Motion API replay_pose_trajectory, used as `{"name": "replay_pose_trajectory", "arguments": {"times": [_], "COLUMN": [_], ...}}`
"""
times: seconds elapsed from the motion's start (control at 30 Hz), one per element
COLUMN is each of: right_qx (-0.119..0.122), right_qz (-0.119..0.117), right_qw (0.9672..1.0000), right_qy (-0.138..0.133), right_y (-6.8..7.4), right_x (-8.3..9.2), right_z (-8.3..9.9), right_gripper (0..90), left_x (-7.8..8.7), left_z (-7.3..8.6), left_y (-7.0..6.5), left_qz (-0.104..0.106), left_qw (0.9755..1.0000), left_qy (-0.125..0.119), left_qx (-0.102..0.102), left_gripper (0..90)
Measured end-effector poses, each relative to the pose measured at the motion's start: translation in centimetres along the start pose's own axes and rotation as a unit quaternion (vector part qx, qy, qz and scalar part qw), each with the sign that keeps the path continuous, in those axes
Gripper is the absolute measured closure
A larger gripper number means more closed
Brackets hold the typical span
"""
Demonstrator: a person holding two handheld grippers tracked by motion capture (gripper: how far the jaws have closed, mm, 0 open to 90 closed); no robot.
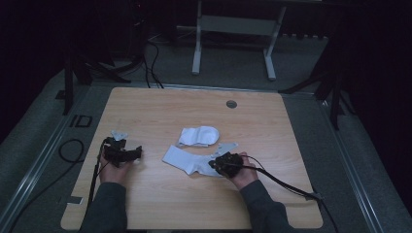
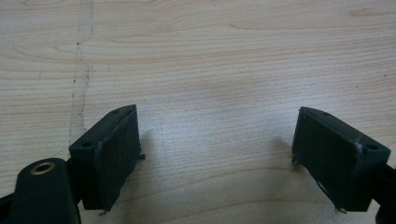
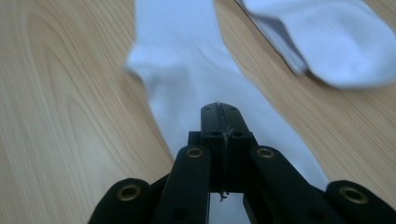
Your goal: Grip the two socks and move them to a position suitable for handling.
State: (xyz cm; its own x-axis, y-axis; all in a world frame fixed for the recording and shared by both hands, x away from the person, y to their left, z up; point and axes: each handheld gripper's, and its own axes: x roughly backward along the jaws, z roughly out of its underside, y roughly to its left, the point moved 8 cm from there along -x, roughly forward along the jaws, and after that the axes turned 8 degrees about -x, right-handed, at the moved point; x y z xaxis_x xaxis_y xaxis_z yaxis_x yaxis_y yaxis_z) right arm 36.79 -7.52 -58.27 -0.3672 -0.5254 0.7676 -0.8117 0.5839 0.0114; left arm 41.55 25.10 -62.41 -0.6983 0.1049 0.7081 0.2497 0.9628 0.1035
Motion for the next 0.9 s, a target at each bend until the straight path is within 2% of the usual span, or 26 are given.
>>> {"name": "replay_pose_trajectory", "arguments": {"times": [0.17, 0.23, 0.3, 0.43, 0.57, 0.9], "right_qx": [0.016, 0.007, -0.007, -0.009, 0.002, 0.025], "right_qz": [-0.015, -0.03, -0.029, -0.038, -0.029, -0.04], "right_qw": [0.9998, 0.9995, 0.9996, 0.9992, 0.9994, 0.9986], "right_qy": [-0.004, -0.008, -0.003, -0.002, 0.02, 0.022], "right_y": [1.4, 1.5, 1.2, 1.5, 1.5, 3.0], "right_x": [-1.5, -2.0, -2.7, -3.3, -4.0, -3.7], "right_z": [-1.6, -1.9, -1.7, -1.5, -0.6, 0.0], "right_gripper": [89.6, 89.6, 89.6, 89.6, 89.6, 89.5], "left_x": [0.0, 0.0, 0.0, 0.0, 0.0, 0.0], "left_z": [0.0, 0.0, 0.0, 0.0, 0.0, 0.0], "left_y": [0.0, 0.0, 0.0, 0.0, 0.0, 0.0], "left_qz": [0.0, 0.0, 0.0, 0.0, 0.0, 0.0], "left_qw": [1.0, 1.0, 1.0, 1.0, 1.0, 1.0], "left_qy": [0.0, 0.0, 0.0, 0.0, 0.0, 0.0], "left_qx": [0.0, 0.0, 0.0, 0.0, 0.0, 0.0], "left_gripper": [15.4, 15.4, 15.4, 15.4, 15.4, 15.4]}}
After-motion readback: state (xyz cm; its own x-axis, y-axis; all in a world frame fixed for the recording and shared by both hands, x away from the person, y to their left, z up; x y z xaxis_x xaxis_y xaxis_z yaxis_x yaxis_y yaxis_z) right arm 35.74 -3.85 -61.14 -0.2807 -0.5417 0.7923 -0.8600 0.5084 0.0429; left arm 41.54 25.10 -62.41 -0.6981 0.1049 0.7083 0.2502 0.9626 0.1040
